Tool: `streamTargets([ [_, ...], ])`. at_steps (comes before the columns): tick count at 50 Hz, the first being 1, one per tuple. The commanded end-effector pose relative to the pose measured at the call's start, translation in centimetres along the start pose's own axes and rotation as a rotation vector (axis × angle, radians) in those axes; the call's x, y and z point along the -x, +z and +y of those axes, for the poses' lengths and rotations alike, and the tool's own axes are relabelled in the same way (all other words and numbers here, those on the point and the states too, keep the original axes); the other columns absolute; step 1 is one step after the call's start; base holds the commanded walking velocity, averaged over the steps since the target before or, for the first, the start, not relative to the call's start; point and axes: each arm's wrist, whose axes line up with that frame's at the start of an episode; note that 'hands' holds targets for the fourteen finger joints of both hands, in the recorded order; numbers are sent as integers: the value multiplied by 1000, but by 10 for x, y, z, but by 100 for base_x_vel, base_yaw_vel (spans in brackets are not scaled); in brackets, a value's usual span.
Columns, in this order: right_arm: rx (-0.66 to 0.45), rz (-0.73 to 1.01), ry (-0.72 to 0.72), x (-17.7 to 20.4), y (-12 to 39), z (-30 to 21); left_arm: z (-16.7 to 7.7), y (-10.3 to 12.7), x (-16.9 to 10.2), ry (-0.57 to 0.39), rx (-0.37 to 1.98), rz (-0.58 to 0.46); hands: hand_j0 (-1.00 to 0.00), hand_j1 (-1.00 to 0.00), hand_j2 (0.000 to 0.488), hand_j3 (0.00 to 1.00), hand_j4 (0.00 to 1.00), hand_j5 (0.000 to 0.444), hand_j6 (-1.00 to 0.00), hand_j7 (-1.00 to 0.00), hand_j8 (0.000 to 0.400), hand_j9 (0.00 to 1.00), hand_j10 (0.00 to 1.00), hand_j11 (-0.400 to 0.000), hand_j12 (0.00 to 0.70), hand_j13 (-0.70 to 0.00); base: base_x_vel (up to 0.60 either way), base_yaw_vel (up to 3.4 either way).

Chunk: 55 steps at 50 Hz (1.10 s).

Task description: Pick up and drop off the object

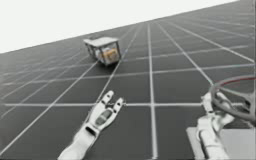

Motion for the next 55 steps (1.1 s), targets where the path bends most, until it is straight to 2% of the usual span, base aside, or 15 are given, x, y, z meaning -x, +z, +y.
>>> streamTargets([
  [1,10,-25,31,3,5,9,5,1,2,-2,20,-7,0,0,0,1000,1000,0,0,0,0,1000,1000,-400,0,-700,57,-6],
  [55,10,-25,31,3,5,9,5,1,2,-2,20,-7,0,0,0,1000,1000,0,0,0,0,1000,1000,-400,0,-700,57,-5],
])
